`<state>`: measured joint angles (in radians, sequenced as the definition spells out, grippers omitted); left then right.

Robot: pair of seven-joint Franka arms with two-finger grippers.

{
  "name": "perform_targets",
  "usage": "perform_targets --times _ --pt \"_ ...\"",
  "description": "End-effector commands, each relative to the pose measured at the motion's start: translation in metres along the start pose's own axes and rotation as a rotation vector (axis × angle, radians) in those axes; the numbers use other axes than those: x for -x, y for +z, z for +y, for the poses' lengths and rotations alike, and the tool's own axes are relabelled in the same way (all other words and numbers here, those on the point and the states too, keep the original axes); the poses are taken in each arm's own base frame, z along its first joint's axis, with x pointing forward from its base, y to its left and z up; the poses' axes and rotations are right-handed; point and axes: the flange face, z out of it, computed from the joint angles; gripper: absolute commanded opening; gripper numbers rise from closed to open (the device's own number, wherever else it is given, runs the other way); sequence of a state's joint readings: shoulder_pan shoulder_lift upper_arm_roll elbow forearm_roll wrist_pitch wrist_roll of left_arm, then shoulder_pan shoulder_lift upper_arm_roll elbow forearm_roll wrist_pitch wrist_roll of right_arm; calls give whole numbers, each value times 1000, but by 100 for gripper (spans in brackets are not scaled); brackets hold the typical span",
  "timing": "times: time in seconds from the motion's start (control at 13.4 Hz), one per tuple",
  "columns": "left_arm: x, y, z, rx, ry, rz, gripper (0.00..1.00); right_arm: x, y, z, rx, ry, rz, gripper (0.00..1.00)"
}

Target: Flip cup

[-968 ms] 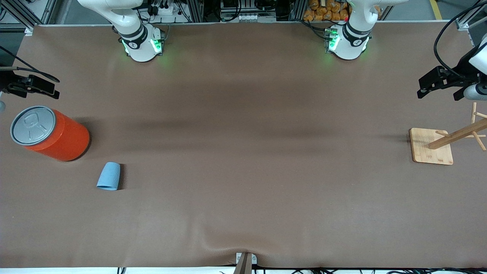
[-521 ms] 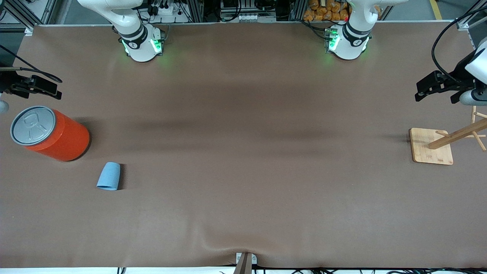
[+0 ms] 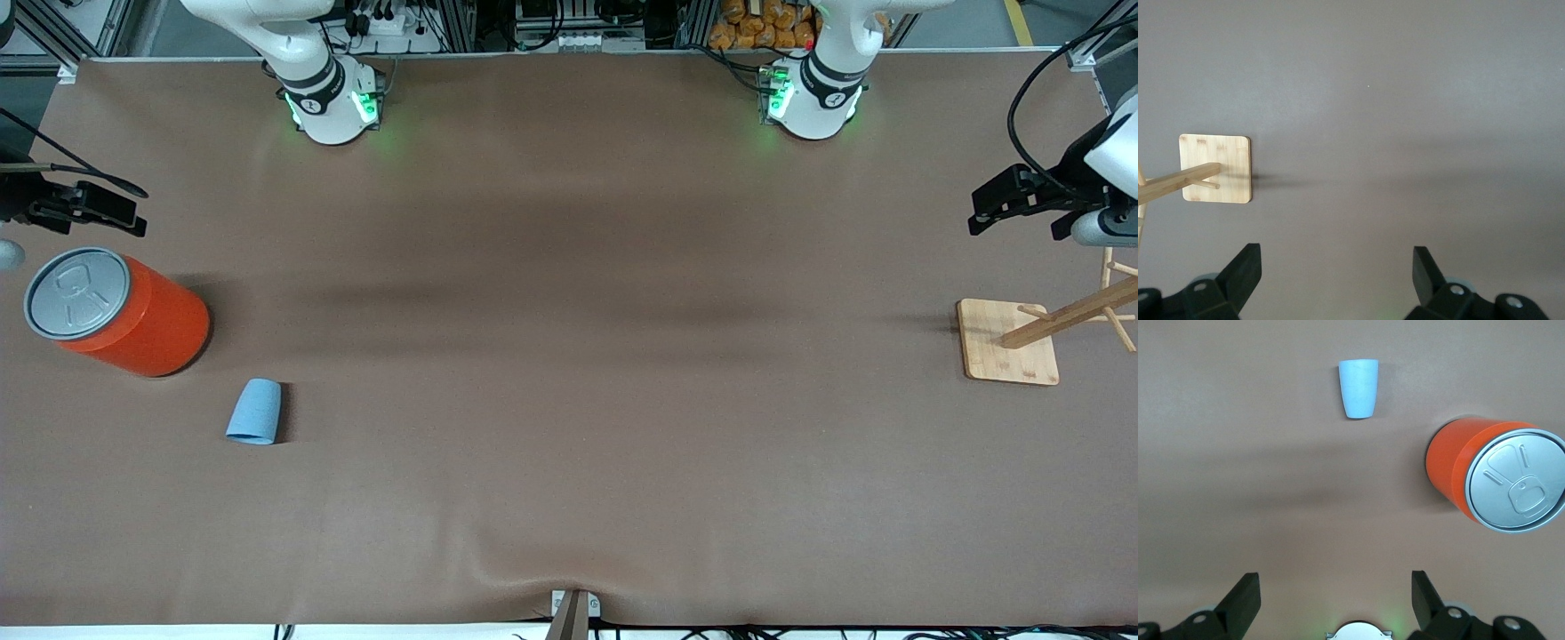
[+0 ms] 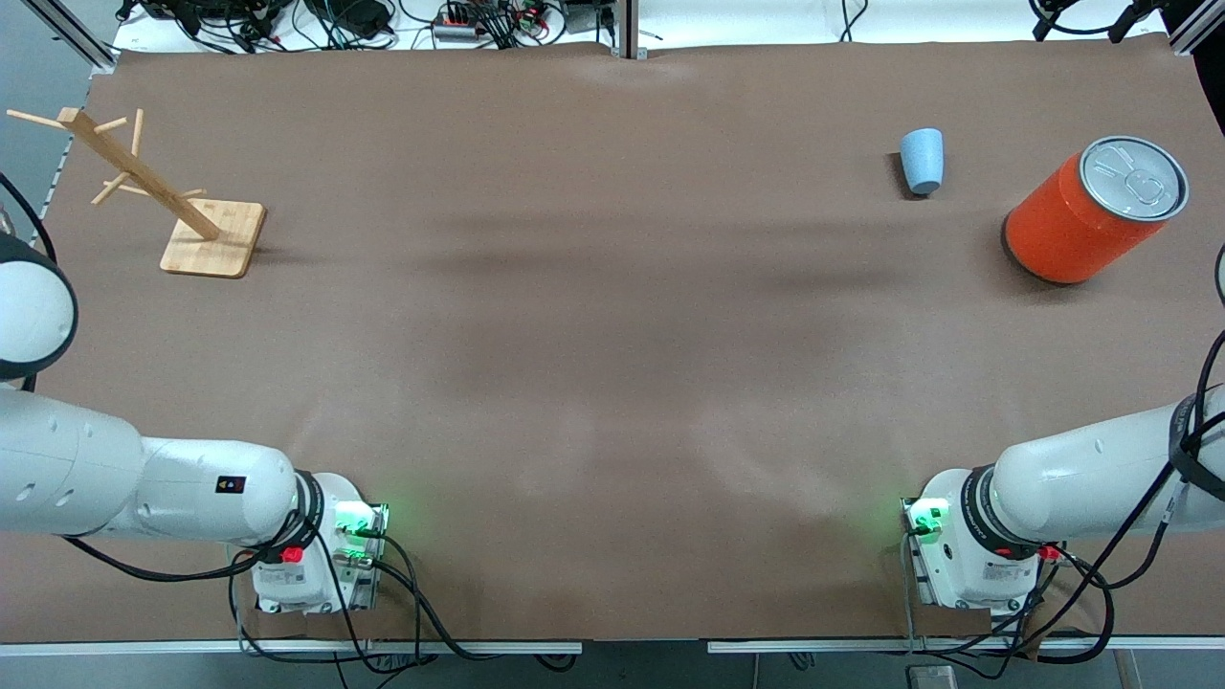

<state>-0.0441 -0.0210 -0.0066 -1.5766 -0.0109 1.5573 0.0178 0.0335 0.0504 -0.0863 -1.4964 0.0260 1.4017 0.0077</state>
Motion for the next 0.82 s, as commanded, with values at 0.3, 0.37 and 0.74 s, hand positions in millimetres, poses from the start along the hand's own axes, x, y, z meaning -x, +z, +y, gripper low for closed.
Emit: perform_targets --times 0.3,0.37,0.74 --pt "-2 -5 1 14 0 -6 100 -2 1 3 18 13 -2 100" --pt "-2 -4 1 14 0 -8 100 -3 2 3 18 13 -2 100" --pt "-2 -6 1 14 0 -5 100 -4 3 -3 20 9 1 100"
